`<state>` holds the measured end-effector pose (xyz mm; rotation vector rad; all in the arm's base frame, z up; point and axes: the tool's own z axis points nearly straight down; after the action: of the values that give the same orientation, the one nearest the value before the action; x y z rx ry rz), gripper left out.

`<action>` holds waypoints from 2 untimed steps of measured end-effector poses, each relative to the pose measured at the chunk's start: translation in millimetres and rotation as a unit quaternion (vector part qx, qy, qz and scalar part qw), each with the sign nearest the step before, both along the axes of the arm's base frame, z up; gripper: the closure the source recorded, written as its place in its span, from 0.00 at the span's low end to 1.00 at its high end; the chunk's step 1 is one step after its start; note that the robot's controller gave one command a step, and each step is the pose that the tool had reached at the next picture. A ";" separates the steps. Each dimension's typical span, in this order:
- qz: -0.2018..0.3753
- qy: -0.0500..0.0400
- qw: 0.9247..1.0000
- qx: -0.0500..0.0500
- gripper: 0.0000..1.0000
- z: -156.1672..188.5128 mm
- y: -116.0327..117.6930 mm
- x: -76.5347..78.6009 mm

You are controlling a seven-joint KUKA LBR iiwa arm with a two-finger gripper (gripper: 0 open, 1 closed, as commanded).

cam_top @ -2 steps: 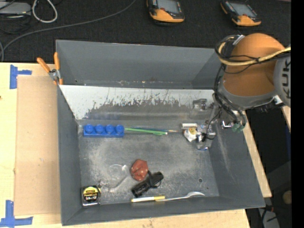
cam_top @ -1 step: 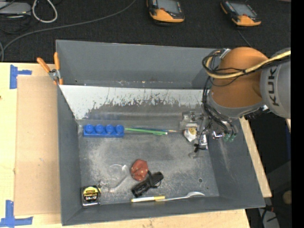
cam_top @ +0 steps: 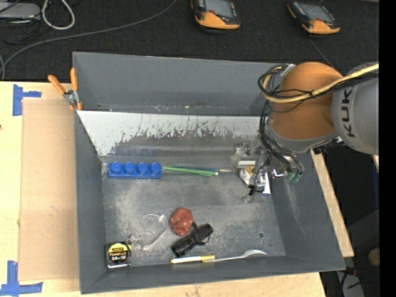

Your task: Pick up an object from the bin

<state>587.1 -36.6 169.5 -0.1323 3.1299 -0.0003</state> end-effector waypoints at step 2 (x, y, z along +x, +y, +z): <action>0.052 0.003 0.999 0.000 0.00 -26.5 -58.5 -21.1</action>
Offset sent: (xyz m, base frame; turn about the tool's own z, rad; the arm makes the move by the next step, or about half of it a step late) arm -0.0041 -0.0923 -0.0524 -0.0370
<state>566.0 -95.2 143.0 -0.2961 3.1252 0.0020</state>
